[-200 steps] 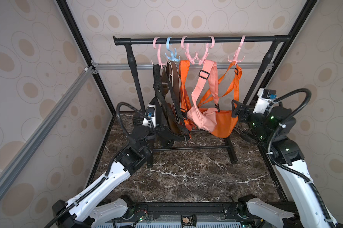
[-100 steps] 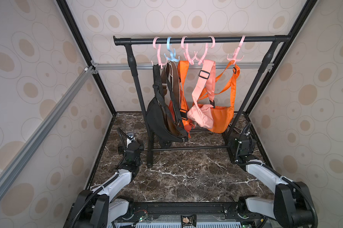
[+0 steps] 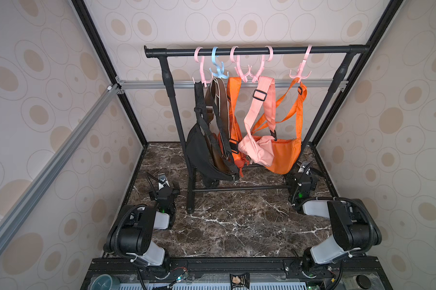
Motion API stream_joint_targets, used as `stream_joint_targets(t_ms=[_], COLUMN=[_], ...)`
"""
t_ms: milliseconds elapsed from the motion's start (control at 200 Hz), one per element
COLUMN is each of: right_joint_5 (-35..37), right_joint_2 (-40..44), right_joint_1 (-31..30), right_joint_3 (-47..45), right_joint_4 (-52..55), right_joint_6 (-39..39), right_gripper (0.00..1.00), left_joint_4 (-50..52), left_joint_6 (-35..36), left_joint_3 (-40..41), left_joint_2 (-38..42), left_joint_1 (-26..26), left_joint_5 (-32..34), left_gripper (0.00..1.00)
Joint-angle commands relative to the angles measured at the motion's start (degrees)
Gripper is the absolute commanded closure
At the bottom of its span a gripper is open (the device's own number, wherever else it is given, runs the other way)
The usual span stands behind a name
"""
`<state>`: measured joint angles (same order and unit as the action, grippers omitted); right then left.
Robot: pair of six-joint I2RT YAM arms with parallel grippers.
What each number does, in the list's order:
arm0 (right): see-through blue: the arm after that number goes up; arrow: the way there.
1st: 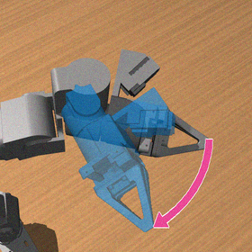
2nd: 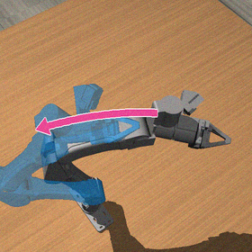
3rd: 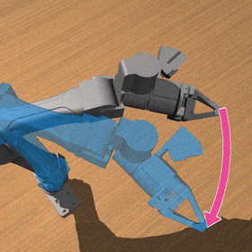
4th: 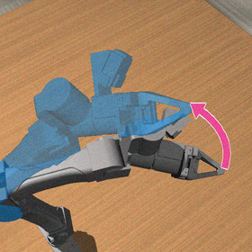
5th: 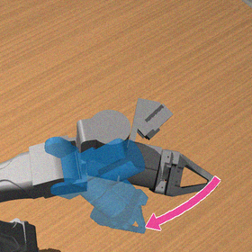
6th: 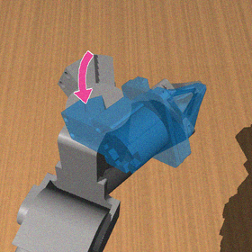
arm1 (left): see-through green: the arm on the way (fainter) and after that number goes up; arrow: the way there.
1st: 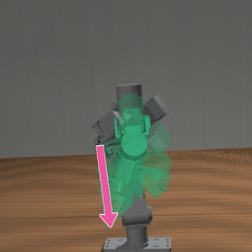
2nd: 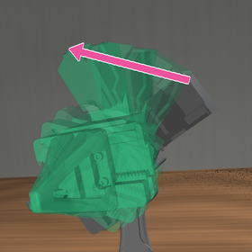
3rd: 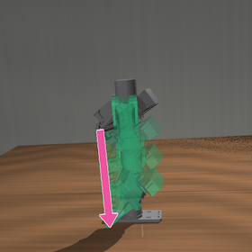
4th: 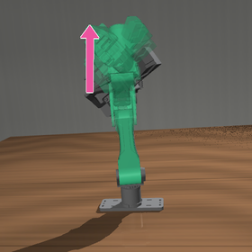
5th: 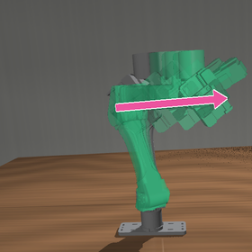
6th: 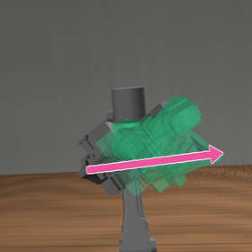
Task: Hang the bag on a hook
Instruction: Reset both arms
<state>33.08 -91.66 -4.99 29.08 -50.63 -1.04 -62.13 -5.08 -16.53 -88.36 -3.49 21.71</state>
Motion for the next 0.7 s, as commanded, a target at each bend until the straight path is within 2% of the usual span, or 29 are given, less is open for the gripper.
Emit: stream_joint_targets(t_ms=[0, 100, 180, 220, 315, 395, 425, 455, 505, 540, 575, 615, 635, 695], right_joint_5=[-1.4, -4.4, -5.7, -6.0, -3.0, -0.7, 0.4, -1.3, -4.0, -1.3, 0.2, 2.0, 3.2, -1.9], right_joint_2=[-2.3, -4.1, -4.7, -4.7, -2.8, 1.0, 4.0, 7.2, 11.1, 11.1, 11.0, 10.0, 10.2, 11.3], right_joint_1=[0.6, 0.6, 0.9, 1.2, 1.9, -0.6, -2.6, -3.9, -4.6, -4.6, -4.5, -4.5, -5.3, -6.4], right_joint_3=[0.5, 1.2, 1.7, 2.2, 0.0, -3.7, -2.7, -0.8, 4.9, 7.8, 6.8, 3.5, 3.2, 3.1], right_joint_4=[-6.2, -6.5, -6.8, -5.9, -6.4, -12.9, -8.3, -1.2, 17.1, 25.0, 25.1, 17.0, 16.4, 18.6], right_joint_6=[0.9, 1.2, 1.6, 1.1, -1.0, 0.5, 1.7, 3.4, 3.6, 1.8, 0.2, 1.2, 2.1, 4.2], right_gripper=[0.00, 0.00, 0.00, 0.00, 0.00, 0.00, 0.00, 0.00, 0.00, 0.00, 0.00, 0.00, 0.00, 0.00], left_joint_4=[-4.7, -5.7, -13.8, -15.6, -15.8, -15.7, -15.5, -15.7, -16.1, -16.2, -16.2, -16.2, -16.3, -16.8], left_joint_6=[1.3, 1.8, 3.0, 3.5, 3.4, 3.2, 3.2, 3.2, 3.2, 3.2, 3.2, 3.2, 3.2, 3.2], left_joint_3=[-1.4, -0.9, 3.3, 3.6, 3.7, 3.6, 3.5, 3.6, 3.8, 3.9, 3.9, 3.9, 3.9, 4.1], left_joint_2=[0.0, 0.0, -1.5, -2.4, -2.2, -2.4, -2.4, -2.3, -2.4, -2.3, -2.3, -2.2, -2.3, -2.3], left_joint_1=[0.5, 0.5, 0.5, 0.5, 0.5, 0.6, 0.6, 0.6, 0.5, 0.6, 0.6, 0.6, 0.5, 0.5], left_joint_5=[-3.1, -4.6, -9.3, -9.2, -9.2, -9.1, -9.1, -9.1, -9.1, -9.0, -9.0, -9.0, -9.1, -7.9], left_gripper=[0.00, 0.00, 0.00, 0.00, 0.00, 0.00, 0.00, 0.00, 0.00, 0.00, 0.00, 0.00, 0.00, 0.00])
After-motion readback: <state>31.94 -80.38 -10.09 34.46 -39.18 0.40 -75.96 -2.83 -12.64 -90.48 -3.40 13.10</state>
